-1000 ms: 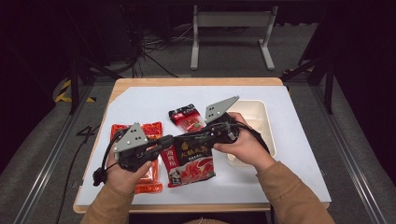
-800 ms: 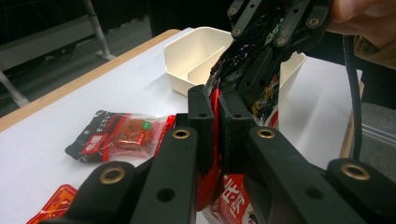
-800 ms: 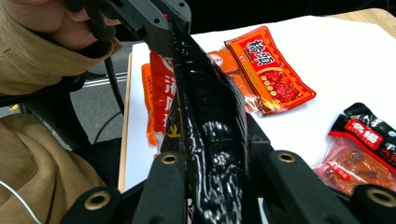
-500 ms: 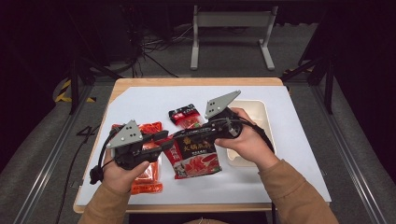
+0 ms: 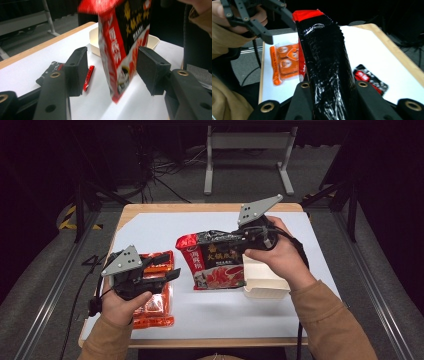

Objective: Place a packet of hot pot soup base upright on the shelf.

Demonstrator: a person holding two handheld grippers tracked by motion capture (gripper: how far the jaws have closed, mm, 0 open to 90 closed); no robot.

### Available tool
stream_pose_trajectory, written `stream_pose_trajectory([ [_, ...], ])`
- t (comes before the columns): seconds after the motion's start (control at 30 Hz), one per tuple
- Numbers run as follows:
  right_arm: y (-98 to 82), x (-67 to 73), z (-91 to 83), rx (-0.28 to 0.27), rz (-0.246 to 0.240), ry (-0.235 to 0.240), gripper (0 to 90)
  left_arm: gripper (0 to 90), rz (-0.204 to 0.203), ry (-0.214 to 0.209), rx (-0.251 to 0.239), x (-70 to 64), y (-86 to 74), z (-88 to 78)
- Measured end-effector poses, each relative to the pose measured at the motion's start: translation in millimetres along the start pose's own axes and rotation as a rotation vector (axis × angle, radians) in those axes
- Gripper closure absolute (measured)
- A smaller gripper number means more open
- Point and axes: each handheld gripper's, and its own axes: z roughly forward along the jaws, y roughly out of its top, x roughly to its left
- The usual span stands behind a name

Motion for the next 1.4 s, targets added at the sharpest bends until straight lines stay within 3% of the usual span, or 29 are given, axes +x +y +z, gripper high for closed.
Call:
stream_pose_trajectory([
  [0.33, 7.0, -25.1, -27.6, -0.017, -0.001, -0.078, 77.6, 40.6, -0.009, 0.003, 0.035, 5.8, -5.4, 6.3],
  [0.67, 2.1, -49.8, -46.0, -0.042, 0.021, -0.137, 77.4, 38.1, -0.045, 0.039, 0.066, 12.2, -9.9, 9.8],
  [0.97, -5.2, -74.1, -61.5, -0.038, 0.044, -0.227, 77.3, 34.6, -0.051, 0.048, 0.078, 17.6, -14.2, 12.8],
  [1.17, -9.9, -88.6, -68.8, -0.044, 0.069, -0.256, 77.3, 34.1, -0.056, 0.043, 0.092, 19.3, -16.0, 14.5],
  [1.4, -14.0, -103.1, -75.2, -0.045, 0.053, -0.278, 77.3, 31.9, -0.064, 0.043, 0.101, 20.8, -17.4, 16.2],
])
